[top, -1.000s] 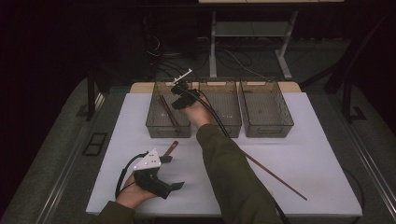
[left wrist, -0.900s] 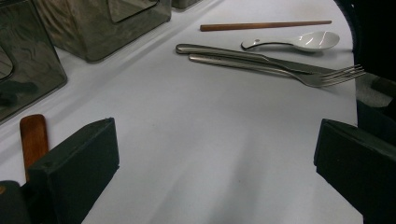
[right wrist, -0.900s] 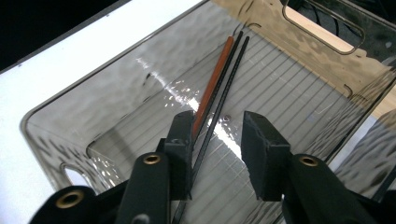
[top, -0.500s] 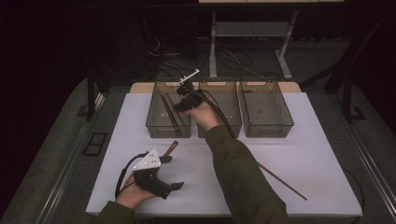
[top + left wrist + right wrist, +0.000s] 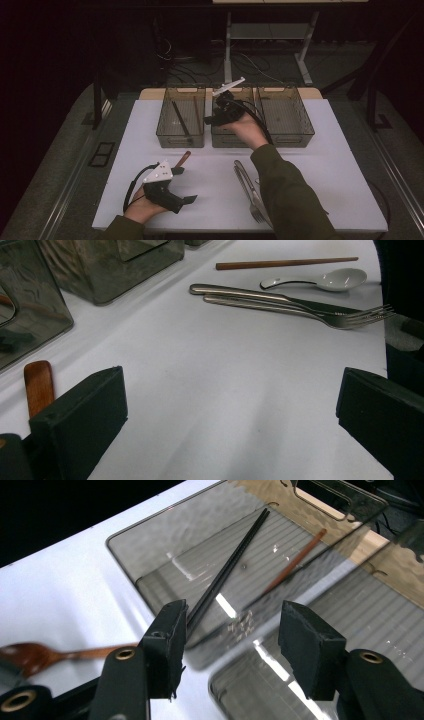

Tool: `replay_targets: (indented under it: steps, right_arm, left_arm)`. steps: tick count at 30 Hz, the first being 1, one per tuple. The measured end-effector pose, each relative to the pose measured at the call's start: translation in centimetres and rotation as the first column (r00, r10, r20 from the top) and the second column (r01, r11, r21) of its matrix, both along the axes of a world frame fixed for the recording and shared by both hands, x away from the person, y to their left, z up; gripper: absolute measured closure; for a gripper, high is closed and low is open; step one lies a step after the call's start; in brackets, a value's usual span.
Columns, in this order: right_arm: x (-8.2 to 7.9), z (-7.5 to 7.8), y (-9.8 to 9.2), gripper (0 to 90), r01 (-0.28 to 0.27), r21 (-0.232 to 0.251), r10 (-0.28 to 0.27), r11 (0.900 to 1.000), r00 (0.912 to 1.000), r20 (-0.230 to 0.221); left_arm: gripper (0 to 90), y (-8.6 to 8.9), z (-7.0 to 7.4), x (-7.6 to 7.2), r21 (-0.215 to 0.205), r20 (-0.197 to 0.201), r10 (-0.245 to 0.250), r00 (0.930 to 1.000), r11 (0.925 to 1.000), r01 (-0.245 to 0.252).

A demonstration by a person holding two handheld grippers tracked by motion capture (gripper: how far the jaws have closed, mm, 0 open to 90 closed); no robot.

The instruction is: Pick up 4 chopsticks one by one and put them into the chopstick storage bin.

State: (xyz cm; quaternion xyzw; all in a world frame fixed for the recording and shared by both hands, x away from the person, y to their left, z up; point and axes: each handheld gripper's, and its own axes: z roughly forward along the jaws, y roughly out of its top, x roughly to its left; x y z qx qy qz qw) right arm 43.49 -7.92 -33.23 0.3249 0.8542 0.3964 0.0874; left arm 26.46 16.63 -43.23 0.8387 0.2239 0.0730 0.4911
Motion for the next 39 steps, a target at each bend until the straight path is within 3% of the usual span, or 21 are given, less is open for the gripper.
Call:
replay_targets:
  steps: [8,15,28,35,39]
  right_arm:
    - [-2.1,-0.1,-3.9,40.0,-0.011,0.016,0.010,1.000,0.9999,0.011]
    - [-3.8,-0.3,-6.2,35.5,-0.003,0.011,0.003,1.000,0.9995,0.032]
    - [-7.1,-2.3,-11.0,35.7,0.043,0.011,-0.043,0.999,0.9977,0.053]
    - [-9.3,-3.7,-13.5,37.8,0.050,0.005,-0.050,0.999,0.9984,0.026]
    - [-10.5,-4.9,-15.4,37.1,0.090,0.005,-0.090,0.996,0.9960,0.002]
  left_arm:
    - [0.0,-0.1,-0.1,-0.1,-0.007,-0.013,0.015,0.9998,0.9999,-0.015]
    - [0.0,-0.1,-0.2,-0.1,-0.002,-0.014,0.015,0.9998,0.9999,-0.015]
    - [0.0,0.0,-0.2,-0.1,0.001,-0.014,0.014,0.9998,0.9999,-0.014]
    - [0.0,0.0,-0.2,0.0,0.012,-0.009,0.012,0.9999,0.9999,-0.012]
    - [0.0,0.1,-0.2,0.0,-0.007,-0.016,0.011,0.9998,0.9999,-0.011]
